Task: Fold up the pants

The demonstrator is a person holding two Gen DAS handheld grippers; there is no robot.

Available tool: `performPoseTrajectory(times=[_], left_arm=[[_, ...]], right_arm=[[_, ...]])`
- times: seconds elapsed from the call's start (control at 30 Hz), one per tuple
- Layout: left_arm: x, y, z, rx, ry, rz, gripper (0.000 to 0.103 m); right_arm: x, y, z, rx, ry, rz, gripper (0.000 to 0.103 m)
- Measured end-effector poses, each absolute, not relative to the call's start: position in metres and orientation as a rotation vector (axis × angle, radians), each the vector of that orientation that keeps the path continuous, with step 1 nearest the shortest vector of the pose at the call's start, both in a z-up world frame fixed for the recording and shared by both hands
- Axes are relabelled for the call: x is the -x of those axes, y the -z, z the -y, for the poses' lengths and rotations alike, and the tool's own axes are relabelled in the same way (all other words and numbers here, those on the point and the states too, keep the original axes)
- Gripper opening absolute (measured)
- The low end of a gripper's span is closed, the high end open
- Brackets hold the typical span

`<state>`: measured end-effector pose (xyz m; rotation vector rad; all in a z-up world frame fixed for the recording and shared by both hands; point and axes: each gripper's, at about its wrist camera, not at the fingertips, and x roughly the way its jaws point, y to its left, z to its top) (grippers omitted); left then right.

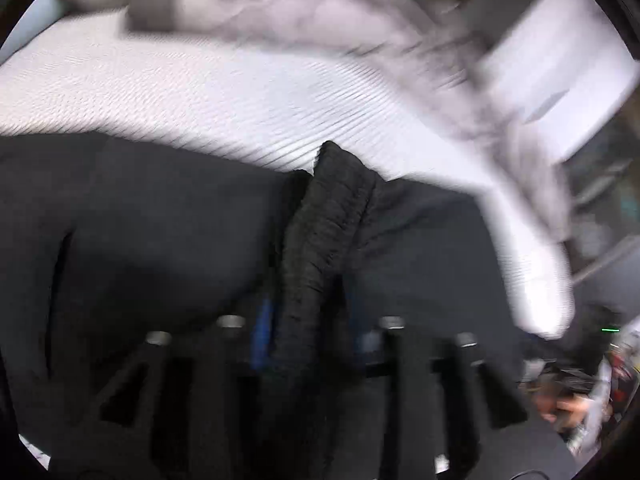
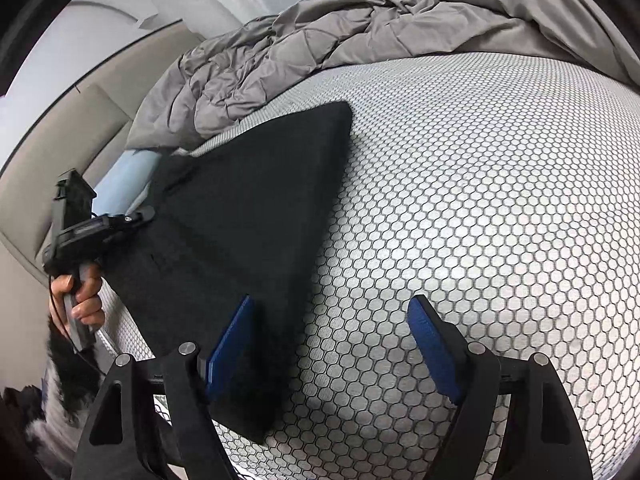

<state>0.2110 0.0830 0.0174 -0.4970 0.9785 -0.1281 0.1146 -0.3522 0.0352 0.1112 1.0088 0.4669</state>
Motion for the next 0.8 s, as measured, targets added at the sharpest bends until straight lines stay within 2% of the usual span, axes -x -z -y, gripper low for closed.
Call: performPoseTrajectory(times=[0.1, 0.33, 0.4, 0.43, 0.47, 0.53, 0.7, 0.73, 0.77, 0.8], left_arm=[[-0.201, -0.021, -0.093, 0.574, 0.158, -0.951, 0.037], [-0.155, -0.065, -0.049, 0.408, 0.163, -0.800, 0.071], [-0.155, -0.077, -0.017, 0.332, 0.174, -0.775, 0.075], [-0.155, -0.079, -0.006, 0.294, 0.178, -0.772, 0.075], [-0.152, -0.086, 0.000, 0.254, 0.184, -0.774, 0.075], [-0.152, -0.094, 0.006, 0.237, 0.181, -0.764, 0.076], [-0.149, -0.085, -0.034, 0.274, 0.003, -0.805, 0.075], [-0.147, -0.083, -0.043, 0.283, -0.039, -0.803, 0.075], [-0.145, -0.079, -0.052, 0.290, -0.063, -0.795, 0.075], [-0.140, -0.080, -0.058, 0.294, -0.081, -0.781, 0.075]], right_arm=[[-0.114, -0.034, 0.349, -0.104, -0.479, -1.018, 0.080], [-0.095, -0.039, 0.331, -0.114, -0.672, -1.043, 0.079], [-0.089, -0.029, 0.318, -0.022, -0.655, -1.074, 0.059], [-0.087, -0.025, 0.315, 0.005, -0.649, -1.084, 0.037], [-0.083, -0.020, 0.311, 0.036, -0.645, -1.097, 0.028], [-0.075, -0.019, 0.308, 0.092, -0.657, -1.089, 0.021], [-0.058, -0.019, 0.316, 0.135, -0.715, -1.085, 0.023], [-0.057, -0.024, 0.321, 0.118, -0.724, -1.067, 0.031], [-0.057, -0.030, 0.325, 0.097, -0.721, -1.046, 0.049], [-0.058, -0.035, 0.330, 0.077, -0.710, -1.025, 0.059]])
